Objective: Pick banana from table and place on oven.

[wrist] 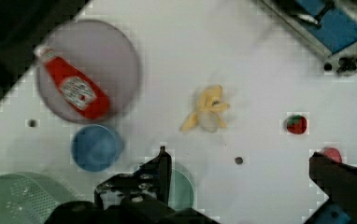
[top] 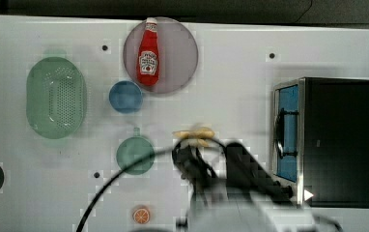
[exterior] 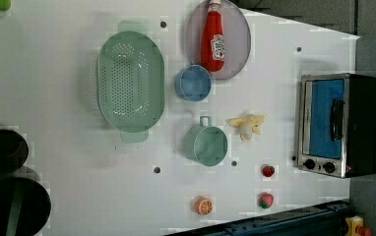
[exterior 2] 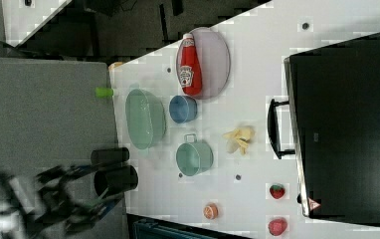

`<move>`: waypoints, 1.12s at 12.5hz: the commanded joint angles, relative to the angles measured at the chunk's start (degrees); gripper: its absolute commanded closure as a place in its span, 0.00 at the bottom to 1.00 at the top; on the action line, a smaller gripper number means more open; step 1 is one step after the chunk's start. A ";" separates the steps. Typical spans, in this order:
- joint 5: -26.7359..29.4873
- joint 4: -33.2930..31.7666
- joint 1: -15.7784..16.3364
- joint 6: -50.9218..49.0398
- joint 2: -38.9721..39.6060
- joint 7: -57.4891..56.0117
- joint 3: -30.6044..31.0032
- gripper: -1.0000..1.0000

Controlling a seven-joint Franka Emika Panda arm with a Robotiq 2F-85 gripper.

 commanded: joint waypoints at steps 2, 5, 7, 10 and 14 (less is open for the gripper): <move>-0.36 -9.94 -0.01 12.37 12.41 2.86 0.17 0.00; -0.38 -12.54 -0.09 24.52 21.42 2.86 0.16 0.00; -0.38 -13.48 -0.16 31.56 27.62 2.86 0.16 0.00; -0.38 -14.92 -0.36 41.72 35.99 2.86 0.12 0.00; -0.37 -16.82 -0.38 51.69 44.37 2.98 0.13 0.00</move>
